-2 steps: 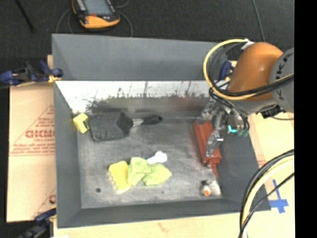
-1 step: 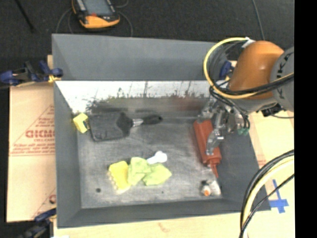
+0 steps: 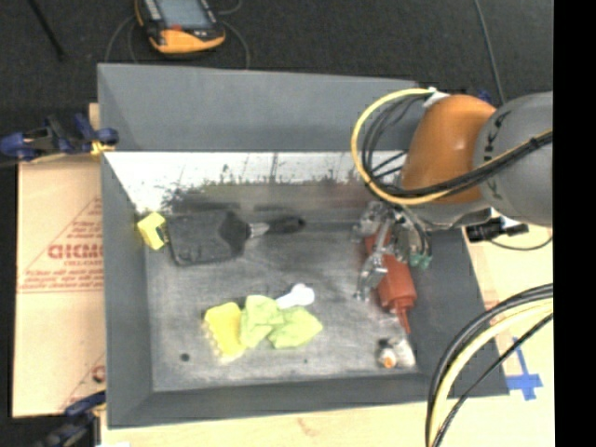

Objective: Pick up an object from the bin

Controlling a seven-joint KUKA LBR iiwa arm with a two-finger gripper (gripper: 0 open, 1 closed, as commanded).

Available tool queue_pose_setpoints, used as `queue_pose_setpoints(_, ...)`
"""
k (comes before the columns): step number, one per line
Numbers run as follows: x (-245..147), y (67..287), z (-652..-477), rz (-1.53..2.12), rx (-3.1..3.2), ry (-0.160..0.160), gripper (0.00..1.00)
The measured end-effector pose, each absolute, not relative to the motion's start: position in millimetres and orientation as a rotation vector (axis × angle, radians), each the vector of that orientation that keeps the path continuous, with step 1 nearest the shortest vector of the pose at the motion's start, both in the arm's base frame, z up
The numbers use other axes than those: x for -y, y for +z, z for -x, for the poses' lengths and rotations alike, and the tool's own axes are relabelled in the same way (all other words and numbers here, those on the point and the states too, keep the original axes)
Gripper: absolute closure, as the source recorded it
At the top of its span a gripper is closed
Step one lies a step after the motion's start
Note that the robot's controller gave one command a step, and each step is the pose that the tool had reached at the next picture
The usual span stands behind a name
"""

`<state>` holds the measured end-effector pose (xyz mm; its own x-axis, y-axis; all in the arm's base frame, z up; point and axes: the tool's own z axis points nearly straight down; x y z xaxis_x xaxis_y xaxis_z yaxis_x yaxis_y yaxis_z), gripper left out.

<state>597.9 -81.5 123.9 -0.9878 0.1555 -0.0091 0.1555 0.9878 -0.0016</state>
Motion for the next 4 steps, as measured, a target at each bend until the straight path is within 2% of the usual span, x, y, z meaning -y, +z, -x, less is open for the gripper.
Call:
queue_pose_setpoints(1, 32, 134, -586.4, -0.122, -3.137, -0.002, 0.00)
queue_pose_setpoints(2, 9, 130, -588.3, -0.067, -3.139, 0.001, 0.00)
queue_pose_setpoints(3, -21, 99, -565.4, -0.300, -3.124, 0.000, 0.00)
queue_pose_setpoints(4, -33, 74, -563.6, -0.015, -3.135, 0.001, 1.00)
